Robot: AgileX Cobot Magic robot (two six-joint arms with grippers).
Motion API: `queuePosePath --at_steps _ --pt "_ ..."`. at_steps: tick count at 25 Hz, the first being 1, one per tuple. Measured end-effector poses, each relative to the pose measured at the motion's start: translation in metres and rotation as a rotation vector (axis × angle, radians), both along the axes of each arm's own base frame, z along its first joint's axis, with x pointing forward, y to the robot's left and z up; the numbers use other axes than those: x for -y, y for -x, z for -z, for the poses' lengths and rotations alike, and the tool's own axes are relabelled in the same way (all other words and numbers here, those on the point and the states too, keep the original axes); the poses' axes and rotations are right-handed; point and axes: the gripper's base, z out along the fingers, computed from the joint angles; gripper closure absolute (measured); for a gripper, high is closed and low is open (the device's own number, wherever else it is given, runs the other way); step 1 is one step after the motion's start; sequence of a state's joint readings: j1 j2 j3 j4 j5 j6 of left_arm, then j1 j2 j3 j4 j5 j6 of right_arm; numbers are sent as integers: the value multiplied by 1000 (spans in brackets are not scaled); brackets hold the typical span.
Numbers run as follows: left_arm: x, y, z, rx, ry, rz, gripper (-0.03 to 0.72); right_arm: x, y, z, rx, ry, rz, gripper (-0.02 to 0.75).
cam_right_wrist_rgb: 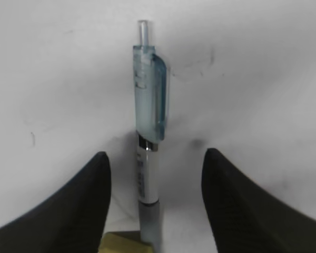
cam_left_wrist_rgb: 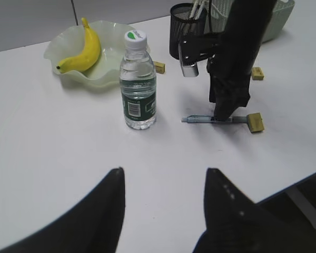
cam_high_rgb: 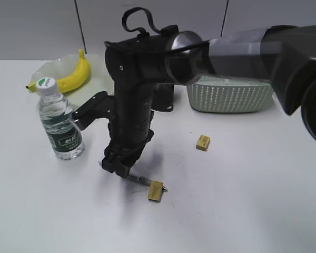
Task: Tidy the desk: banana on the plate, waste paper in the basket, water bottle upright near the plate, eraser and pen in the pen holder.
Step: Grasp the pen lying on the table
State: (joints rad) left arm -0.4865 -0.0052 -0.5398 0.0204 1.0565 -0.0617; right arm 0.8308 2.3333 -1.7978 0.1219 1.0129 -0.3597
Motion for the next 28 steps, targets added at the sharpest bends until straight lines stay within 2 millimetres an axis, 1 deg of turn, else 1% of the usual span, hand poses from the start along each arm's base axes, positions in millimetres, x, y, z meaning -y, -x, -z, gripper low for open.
queuePosePath --at_steps 6,11,13,14,16,19,20,24,27,28 --pt "0 0 0 0 0 0 321 -2 -2 4 11 -19 7 297" --pt "0 0 0 0 0 0 321 -3 -2 16 -3 -6 25 308" --pt "0 0 0 0 0 0 321 -2 -2 23 -8 10 34 346" --pt "0 0 0 0 0 0 321 -1 -3 23 0 19 39 388" --pt "0 0 0 0 0 0 321 0 -4 23 9 34 40 496" --pt "0 0 0 0 0 0 321 1 -3 23 3 49 43 610" --pt "0 0 0 0 0 0 321 1 -3 23 4 49 41 623" --pt "0 0 0 0 0 0 321 2 -5 23 25 67 53 623" --pt "0 0 0 0 0 0 321 6 -10 20 79 106 58 623" --pt "0 0 0 0 0 0 321 6 -12 16 103 109 57 623"
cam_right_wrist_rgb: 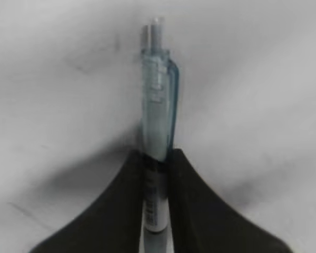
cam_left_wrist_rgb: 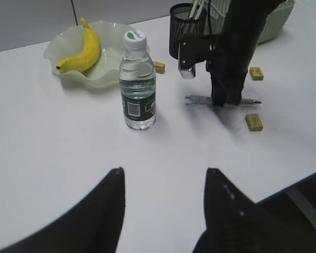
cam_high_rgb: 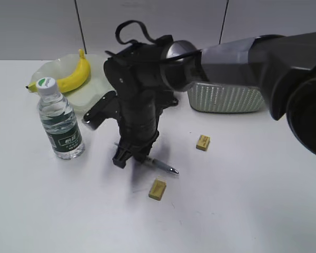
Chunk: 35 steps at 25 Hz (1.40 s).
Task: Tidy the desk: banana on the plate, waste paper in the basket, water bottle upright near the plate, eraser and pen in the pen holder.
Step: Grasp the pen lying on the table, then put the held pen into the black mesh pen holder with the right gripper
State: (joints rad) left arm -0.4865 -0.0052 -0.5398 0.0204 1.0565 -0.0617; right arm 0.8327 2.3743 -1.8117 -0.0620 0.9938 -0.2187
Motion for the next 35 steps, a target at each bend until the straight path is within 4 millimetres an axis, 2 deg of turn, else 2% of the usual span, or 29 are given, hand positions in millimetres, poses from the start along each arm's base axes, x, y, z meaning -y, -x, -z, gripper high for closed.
queuePosePath --at_steps 3,8,11,14,18,21,25,29,35 --pt "0 0 0 0 0 0 321 -3 -8 -26 67 -35 -1 623" --pt "0 0 0 0 0 0 321 -1 -16 -88 200 -133 46 623" --pt "0 0 0 0 0 0 321 12 -24 -128 284 -221 102 623" --pt "0 0 0 0 0 0 321 33 -40 -164 379 -333 182 623" --pt "0 0 0 0 0 0 321 58 -64 -197 468 -537 299 623" --pt "0 0 0 1 0 0 321 70 -83 -203 511 -668 376 623" --pt "0 0 0 1 0 0 321 64 -97 -196 592 -799 399 623" --pt "0 0 0 1 0 0 321 55 -112 -169 645 -857 406 623" --pt "0 0 0 0 0 0 321 51 -126 -127 635 -835 421 623"
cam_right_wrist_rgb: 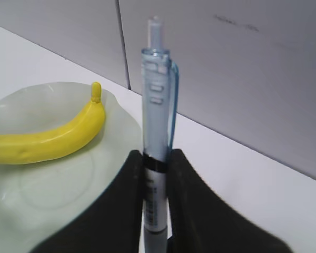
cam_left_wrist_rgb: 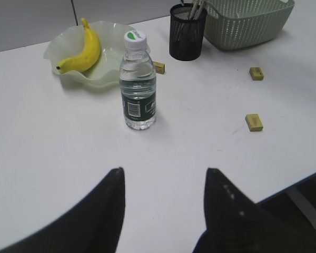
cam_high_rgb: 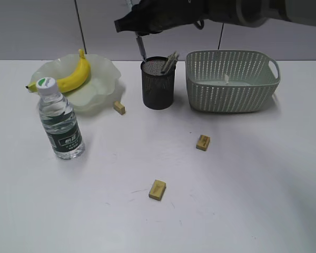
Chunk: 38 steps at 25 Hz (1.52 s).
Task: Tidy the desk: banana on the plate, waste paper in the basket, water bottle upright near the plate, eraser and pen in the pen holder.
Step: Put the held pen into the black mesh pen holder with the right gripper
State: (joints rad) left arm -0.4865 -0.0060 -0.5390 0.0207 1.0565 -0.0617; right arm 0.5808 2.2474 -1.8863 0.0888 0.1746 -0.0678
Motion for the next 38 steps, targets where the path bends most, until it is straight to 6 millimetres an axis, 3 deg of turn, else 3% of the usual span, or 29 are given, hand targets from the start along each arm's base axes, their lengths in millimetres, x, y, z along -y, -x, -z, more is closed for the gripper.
queuePosePath --at_steps 8,15,18,20,25,28,32,38 --pt "0 0 0 0 0 0 321 16 -13 12 -31 -17 54 623" --pt "0 0 0 0 0 0 321 16 -20 49 -100 -7 78 623" --pt "0 0 0 0 0 0 321 16 -20 55 -121 -15 87 622" --pt "0 0 0 0 0 0 321 16 -20 55 -123 -18 90 581" --pt "0 0 0 0 0 0 321 17 -19 57 -148 -7 90 323" --pt "0 0 0 0 0 0 321 18 -16 58 -183 14 89 260" --pt "0 0 0 0 0 0 321 21 -10 40 -216 36 83 246" --pt "0 0 0 0 0 0 321 33 9 -12 -243 102 67 241"
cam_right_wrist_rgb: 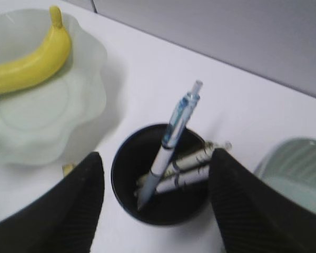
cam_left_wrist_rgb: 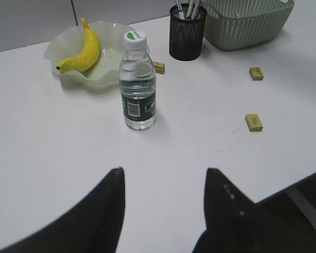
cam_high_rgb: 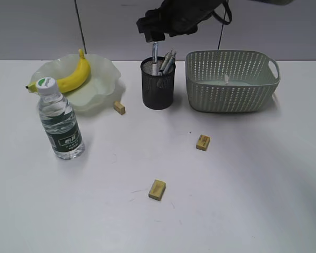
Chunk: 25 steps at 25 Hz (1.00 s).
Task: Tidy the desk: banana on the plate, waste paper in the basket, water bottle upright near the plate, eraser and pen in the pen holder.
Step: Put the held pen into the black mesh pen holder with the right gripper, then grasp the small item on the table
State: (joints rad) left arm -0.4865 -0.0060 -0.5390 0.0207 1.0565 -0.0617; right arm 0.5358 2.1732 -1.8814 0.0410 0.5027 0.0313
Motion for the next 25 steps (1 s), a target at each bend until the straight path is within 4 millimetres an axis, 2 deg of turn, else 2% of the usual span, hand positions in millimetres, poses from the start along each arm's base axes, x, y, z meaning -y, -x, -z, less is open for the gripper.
queuePosePath --at_steps 10,15,20,25 --pt "0 0 0 0 0 0 321 35 55 -31 -394 313 -62 241" --pt "0 0 0 -1 1 1 321 53 86 -58 -418 338 -78 241" --pt "0 0 0 -1 2 2 321 87 141 -87 -399 340 -78 241" --pt "1 -1 0 -6 0 2 321 129 210 -98 -382 339 -76 241"
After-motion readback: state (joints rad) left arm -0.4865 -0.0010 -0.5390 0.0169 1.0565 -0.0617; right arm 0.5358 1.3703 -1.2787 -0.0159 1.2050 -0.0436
